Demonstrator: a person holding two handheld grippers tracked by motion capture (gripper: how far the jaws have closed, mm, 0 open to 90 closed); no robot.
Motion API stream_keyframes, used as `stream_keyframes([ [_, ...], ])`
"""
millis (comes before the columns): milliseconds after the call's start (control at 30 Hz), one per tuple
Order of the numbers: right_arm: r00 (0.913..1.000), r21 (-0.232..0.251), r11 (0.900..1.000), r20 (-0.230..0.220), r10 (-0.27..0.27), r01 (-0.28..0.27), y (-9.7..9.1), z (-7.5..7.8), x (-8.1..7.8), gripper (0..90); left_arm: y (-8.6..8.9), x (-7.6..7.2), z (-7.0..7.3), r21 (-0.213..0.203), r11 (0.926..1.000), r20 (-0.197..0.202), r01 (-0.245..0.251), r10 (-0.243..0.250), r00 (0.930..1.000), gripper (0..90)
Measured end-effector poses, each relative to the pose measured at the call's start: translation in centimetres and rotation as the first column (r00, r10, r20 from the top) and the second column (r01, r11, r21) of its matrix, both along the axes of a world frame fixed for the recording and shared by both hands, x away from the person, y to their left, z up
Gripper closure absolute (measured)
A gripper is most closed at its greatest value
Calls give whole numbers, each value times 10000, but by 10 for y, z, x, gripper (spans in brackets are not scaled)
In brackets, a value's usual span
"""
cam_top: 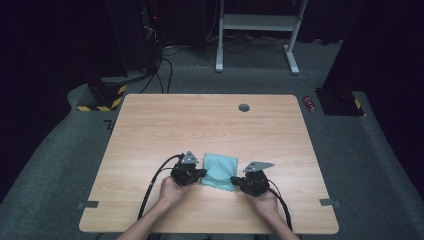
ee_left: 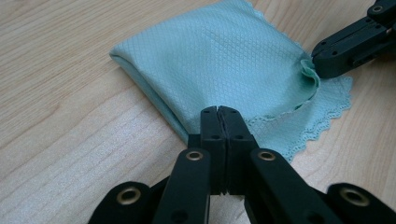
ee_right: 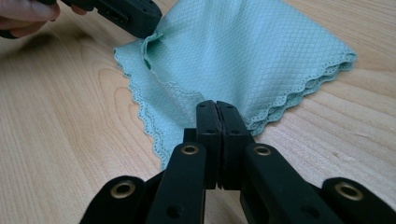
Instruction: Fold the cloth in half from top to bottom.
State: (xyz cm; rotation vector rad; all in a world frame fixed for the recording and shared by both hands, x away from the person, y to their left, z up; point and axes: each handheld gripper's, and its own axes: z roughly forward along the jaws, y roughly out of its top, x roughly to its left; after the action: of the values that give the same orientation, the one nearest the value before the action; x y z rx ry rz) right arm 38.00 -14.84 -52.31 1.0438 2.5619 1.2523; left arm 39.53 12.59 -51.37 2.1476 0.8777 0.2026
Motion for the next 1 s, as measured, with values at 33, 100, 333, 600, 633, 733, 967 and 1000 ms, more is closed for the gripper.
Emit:
stream_keyframes([
  [33, 10000, 20, 10000, -4, -22, 22, 0, 0, 0, 885, 0, 0, 0, -10, 10000, 1, -3, 3, 10000, 891],
  [100, 10000, 29, 10000, 1, -50, 50, 0, 0, 0, 863, 0, -1, 0, 4, 10000, 10, 25, -25, 10000, 891],
  [333, 9996, 414, 9987, -34, -293, 294, -7, 5, -3, 796, 1, -1, 0, -215, 9998, -47, -53, 52, 10000, 862],
  [600, 9974, 681, 9957, 306, -645, 623, -8, 18, 2, 844, -4, 3, 6, -332, 9994, 112, -70, 73, 9999, 834],
  [633, 9973, 629, 9961, 356, -646, 623, -5, 18, 4, 850, -4, 3, 6, -307, 9995, 144, -46, 50, 9999, 832],
  [733, 9976, 534, 9968, 301, -618, 601, 1, 14, 6, 859, -6, 4, 7, -407, 9992, 112, -53, 57, 9999, 820],
  [967, 9992, 101, 9995, 262, -315, 313, 12, 8, 4, 861, -10, 4, 3, -157, 9999, 22, 68, -68, 10000, 762],
  [1000, 9993, 56, 9996, 267, -273, 272, 13, 8, 4, 861, -10, 4, 2, -159, 9999, -10, 45, -45, 10000, 755],
])
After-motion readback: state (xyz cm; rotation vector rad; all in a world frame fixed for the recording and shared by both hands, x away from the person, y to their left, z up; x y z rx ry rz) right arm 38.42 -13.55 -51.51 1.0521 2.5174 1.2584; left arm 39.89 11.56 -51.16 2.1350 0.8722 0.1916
